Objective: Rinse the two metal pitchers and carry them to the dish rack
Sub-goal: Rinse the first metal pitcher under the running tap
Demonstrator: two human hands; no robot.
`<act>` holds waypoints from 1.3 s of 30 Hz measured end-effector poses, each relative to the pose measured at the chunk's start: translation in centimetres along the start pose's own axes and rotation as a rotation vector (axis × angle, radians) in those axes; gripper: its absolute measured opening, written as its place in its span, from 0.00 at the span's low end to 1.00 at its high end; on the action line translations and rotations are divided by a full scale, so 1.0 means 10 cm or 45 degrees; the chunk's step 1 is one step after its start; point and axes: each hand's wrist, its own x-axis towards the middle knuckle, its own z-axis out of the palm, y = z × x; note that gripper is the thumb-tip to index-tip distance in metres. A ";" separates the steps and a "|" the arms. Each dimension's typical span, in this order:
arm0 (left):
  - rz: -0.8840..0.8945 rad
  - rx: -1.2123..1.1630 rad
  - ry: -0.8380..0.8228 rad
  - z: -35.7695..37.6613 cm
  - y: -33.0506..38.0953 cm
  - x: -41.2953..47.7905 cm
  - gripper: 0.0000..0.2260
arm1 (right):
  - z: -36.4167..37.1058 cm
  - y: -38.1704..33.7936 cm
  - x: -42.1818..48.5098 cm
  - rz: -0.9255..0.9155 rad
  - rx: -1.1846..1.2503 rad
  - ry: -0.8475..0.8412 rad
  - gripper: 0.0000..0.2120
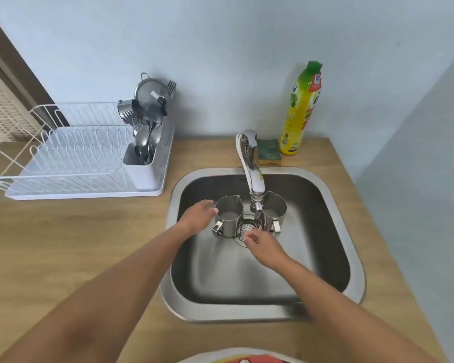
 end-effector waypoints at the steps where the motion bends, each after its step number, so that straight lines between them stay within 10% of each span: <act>1: 0.002 -0.065 0.006 0.02 0.00 0.00 0.20 | 0.07 -0.01 0.02 0.019 0.044 -0.048 0.11; 12: -0.039 -0.326 -0.113 -0.03 0.17 0.27 0.20 | 0.56 -0.26 0.33 0.074 0.370 -0.326 0.29; 23: -0.054 -0.360 -0.163 0.08 0.10 0.42 0.15 | 0.50 -0.12 0.27 0.152 0.643 -0.322 0.09; 39: -0.149 -0.491 -0.043 0.36 -0.18 0.01 0.11 | 0.11 0.17 0.10 0.266 0.703 -0.227 0.11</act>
